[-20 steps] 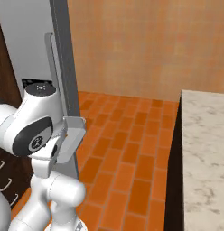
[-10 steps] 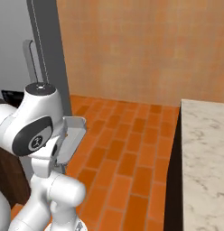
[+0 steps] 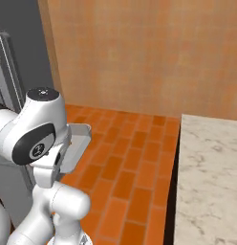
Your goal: Take the meat container that has the shrimp and place it on the second highest rack of the freezer. Then take the vegetable container that has the lemon wedge and garlic and place it on the highest rack of the freezer.
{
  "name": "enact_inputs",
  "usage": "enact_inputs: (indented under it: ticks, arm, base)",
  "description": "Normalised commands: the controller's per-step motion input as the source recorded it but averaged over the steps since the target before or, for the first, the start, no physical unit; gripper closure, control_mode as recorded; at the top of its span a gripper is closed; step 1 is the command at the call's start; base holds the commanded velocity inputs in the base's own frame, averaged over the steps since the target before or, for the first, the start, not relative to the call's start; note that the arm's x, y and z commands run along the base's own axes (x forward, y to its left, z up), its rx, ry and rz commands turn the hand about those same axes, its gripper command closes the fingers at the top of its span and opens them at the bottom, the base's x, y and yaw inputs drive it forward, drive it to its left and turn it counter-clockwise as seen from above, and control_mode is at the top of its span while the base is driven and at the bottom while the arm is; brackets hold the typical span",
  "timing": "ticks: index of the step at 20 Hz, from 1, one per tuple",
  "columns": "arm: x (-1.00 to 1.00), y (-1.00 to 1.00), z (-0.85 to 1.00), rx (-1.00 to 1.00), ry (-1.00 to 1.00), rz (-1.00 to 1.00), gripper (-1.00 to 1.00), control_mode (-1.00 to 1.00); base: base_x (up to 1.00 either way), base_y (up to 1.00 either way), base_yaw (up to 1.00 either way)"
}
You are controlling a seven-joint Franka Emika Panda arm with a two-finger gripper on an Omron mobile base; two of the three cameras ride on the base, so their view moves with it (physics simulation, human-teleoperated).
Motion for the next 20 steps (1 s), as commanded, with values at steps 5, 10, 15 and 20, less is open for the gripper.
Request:
enact_inputs:
  ticks: [5,10,15,20]
  arm:
    - [0.0,0.0,0.0,0.0,0.0,0.0,1.0,1.0]
    - [0.0,0.0,0.0,0.0,0.0,0.0,1.0,1.0]
    - [0.0,0.0,0.0,0.0,0.0,0.0,1.0,1.0]
    - [0.0,0.0,0.0,0.0,0.0,0.0,1.0,1.0]
  base:
    - [0.44,-0.46,0.0]
    - [0.07,-0.16,0.01]
    - [0.54,-0.27,0.01]
    - [1.0,-0.51,0.07]
